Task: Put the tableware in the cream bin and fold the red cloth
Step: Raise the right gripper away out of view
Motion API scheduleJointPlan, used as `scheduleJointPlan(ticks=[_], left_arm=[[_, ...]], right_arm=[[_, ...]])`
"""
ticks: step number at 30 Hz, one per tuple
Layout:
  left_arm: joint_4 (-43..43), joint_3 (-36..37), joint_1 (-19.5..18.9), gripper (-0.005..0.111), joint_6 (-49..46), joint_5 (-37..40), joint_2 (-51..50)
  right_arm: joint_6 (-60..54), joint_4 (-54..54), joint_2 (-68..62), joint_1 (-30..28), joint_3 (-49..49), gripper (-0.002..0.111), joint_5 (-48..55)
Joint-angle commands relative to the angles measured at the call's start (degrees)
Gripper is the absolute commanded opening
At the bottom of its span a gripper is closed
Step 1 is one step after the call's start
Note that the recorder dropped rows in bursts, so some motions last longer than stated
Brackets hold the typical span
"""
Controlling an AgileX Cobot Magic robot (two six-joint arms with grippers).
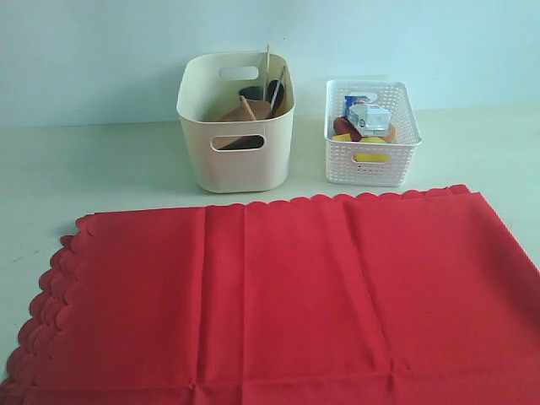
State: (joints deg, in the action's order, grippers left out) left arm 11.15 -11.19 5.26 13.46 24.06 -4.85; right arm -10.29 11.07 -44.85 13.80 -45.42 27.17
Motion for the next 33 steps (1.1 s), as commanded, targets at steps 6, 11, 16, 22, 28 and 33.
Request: scheduleJointPlan(ticks=[6, 11, 16, 22, 28, 33], left_arm=[[0.04, -17.03, 2.31, 0.045, 0.29, 0.1, -19.83], [0.04, -20.36, 2.31, 0.045, 0.29, -0.71, -29.38], [0.04, -20.36, 2.31, 0.045, 0.29, -0.22, -32.88], [0.04, -20.36, 2.31, 0.045, 0.29, -0.22, -33.13], [0.04, -20.36, 2.31, 0.045, 0.29, -0.22, -33.13], [0.04, -20.36, 2.31, 0.045, 0.29, -1.4, -33.24]], right_arm=[[-0.02, 0.57, -0.19, -0.23, 0.47, 0.0, -0.47], [-0.02, 0.57, -0.19, -0.23, 0.47, 0.0, -0.38], [-0.02, 0.47, -0.19, -0.23, 0.47, 0.0, -0.45], [-0.02, 0.46, -0.19, -0.23, 0.47, 0.0, -0.34], [-0.14, 0.46, -0.19, -0.23, 0.47, 0.0, -0.07], [-0.94, 0.46, -0.19, -0.23, 0.47, 0.0, -0.07]])
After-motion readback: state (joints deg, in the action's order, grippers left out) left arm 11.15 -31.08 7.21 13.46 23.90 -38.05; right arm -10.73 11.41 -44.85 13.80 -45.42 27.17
